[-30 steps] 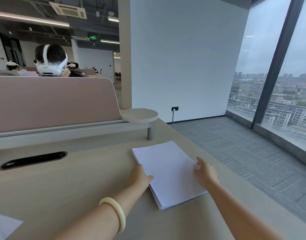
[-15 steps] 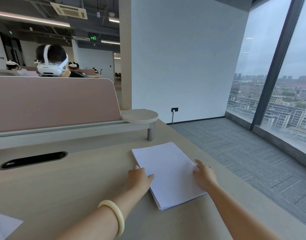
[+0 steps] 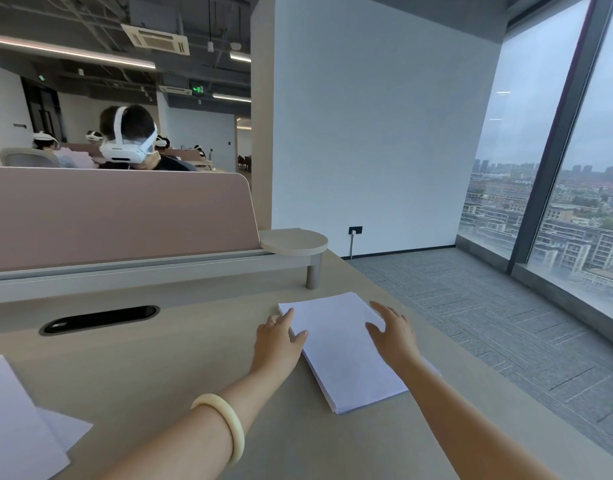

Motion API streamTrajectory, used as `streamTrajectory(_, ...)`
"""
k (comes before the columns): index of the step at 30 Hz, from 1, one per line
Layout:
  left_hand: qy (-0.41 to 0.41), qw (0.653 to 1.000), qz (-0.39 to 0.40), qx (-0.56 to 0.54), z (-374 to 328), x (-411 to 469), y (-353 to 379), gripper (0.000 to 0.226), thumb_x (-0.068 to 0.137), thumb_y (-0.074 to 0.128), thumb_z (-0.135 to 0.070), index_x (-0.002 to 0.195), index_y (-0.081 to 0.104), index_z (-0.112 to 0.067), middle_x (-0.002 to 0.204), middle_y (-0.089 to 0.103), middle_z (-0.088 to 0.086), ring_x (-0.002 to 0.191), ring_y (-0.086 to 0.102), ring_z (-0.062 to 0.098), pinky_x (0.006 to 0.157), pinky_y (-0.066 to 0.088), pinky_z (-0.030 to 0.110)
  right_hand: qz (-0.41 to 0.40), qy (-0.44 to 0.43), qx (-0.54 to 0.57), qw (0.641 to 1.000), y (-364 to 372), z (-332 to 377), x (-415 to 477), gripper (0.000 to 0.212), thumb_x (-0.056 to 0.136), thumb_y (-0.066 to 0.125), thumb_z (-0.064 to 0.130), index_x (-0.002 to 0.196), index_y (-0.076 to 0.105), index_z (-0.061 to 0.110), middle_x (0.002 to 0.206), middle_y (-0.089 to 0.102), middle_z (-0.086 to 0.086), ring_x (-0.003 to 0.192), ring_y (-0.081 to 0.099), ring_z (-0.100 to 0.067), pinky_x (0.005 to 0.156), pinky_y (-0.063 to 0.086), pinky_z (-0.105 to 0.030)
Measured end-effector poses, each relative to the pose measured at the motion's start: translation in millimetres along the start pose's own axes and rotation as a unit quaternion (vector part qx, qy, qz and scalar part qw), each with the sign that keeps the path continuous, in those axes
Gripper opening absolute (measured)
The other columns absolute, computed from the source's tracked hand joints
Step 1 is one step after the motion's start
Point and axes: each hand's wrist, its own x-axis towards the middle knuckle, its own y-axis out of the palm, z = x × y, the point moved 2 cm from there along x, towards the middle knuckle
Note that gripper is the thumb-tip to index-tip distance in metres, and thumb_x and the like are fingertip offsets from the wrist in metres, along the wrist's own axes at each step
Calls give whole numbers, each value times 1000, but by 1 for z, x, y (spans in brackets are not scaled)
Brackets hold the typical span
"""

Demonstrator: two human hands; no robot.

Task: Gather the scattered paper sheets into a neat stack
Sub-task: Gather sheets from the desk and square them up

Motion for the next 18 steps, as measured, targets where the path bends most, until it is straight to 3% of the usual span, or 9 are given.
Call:
streamTrajectory(8, -4, 996, -86, -19, 37, -37, -87, 57, 94, 50, -32, 147, 31, -21, 146, 37, 7, 136, 29, 25, 108, 28, 30, 23, -77, 79, 994, 14, 93, -40, 43, 96, 49, 23, 139, 45, 25, 142, 47, 3, 135, 38, -18, 113, 31, -41)
streamTrajectory(12, -55, 990, -127, 12, 87, -70, -146, 58, 94, 51, -35, 146, 32, -20, 147, 39, 8, 136, 32, 27, 107, 32, 32, 60, -109, 118, 985, 48, 152, -71, 41, 95, 51, 22, 137, 48, 23, 138, 52, 3, 132, 43, -18, 112, 33, -36)
streamTrajectory(15, -103, 982, -148, 49, 131, -100, -189, 58, 95, 47, -36, 148, 28, -21, 149, 36, 8, 136, 31, 28, 105, 35, 35, 101, -139, 134, 976, 81, 193, -98, 41, 95, 52, 20, 136, 49, 22, 135, 53, 5, 128, 47, -15, 103, 37, -26)
streamTrajectory(18, -155, 971, -166, 75, 173, -133, -227, 56, 96, 44, -37, 148, 26, -23, 147, 37, 8, 135, 32, 30, 103, 35, 38, 139, -153, 146, 968, 114, 227, -124, 41, 95, 52, 21, 136, 48, 22, 134, 54, 3, 126, 48, -16, 100, 40, -28)
